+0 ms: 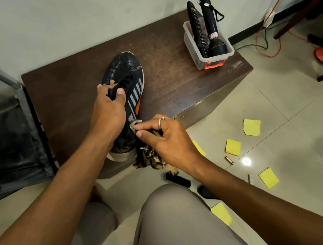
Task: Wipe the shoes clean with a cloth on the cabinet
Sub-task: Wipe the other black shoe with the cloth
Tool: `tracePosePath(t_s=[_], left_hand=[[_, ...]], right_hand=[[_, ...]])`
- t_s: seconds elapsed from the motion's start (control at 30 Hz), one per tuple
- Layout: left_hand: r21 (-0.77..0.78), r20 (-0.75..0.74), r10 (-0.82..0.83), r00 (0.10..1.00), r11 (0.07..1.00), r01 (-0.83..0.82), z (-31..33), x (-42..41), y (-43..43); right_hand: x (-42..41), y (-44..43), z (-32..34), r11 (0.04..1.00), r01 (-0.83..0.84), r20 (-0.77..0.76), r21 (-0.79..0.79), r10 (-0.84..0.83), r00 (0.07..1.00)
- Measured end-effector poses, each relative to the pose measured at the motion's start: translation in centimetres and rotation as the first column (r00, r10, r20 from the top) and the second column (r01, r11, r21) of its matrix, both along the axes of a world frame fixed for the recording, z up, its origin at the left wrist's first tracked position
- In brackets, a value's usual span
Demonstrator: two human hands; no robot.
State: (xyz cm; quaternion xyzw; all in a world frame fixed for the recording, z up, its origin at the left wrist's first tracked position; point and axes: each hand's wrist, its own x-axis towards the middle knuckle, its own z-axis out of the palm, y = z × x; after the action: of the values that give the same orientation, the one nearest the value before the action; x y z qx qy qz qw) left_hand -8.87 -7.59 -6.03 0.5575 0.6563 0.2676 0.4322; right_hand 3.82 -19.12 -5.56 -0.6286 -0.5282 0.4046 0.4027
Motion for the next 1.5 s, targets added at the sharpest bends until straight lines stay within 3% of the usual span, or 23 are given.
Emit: tracePosePath(t_s=[0.13,0.23,0.4,0.53,0.67,0.93,1.1,1.33,1.43,1.5], left_hand=[[-0.006,0.011,0.011,1.0,1.0,-0.01,0.1,0.1,0.0],[-0.011,0.053,0.027,0.998,1.0,-0.027,-0.1,0.0,0.0],[-0.013,-0.006,-0.016,1.0,1.0,0.016,0.1,0.2,0.0],[-0.027,0.006,-0.018,1.0,0.999,0.018,0.1,0.2,0.1],[-0.048,0.048,0.01,0.999,0.999,-0.008,0.2,-0.1,0.0],[-0.015,-0.007,-0.033,0.999,0.999,0.033,0.0,0.0,0.1],[-0.05,0.02,0.006,1.0,0.999,-0.005,0.2,0.1,0.1],[-0.025,-0.001,-0.03,1.0,0.999,0.03,0.2,0.2,0.0],[-0.026,0.001,-0.028,1.0,0.999,0.028,0.2,0.3,0.1],[-0.033,0.008,-0.017,1.0,0.999,0.017,0.1,0.2,0.1]], right_hand=[[0.4,4.2,-0.3,0.995,0.049,0.182,0.083,-0.063,0.981],[0.0,5.1,-0.3,0.993,0.058,0.191,0.103,-0.077,0.979],[0.4,0.8,-0.1,0.995,-0.068,0.14,0.069,0.058,0.988],[0.6,4.4,0.0,0.992,-0.052,0.284,0.117,0.016,0.959],[0.1,6.9,-0.3,0.978,0.107,0.241,0.181,-0.149,0.959],[0.3,3.6,0.1,0.987,-0.094,0.276,0.133,0.054,0.96],[0.9,8.7,0.2,0.98,0.091,0.29,0.178,-0.14,0.947],[0.4,3.7,0.5,0.984,-0.131,0.285,0.118,0.093,0.954],[1.4,7.0,0.2,0.986,-0.042,0.337,0.16,-0.015,0.941],[1.6,8.6,0.3,0.986,0.071,0.281,0.15,-0.111,0.953]])
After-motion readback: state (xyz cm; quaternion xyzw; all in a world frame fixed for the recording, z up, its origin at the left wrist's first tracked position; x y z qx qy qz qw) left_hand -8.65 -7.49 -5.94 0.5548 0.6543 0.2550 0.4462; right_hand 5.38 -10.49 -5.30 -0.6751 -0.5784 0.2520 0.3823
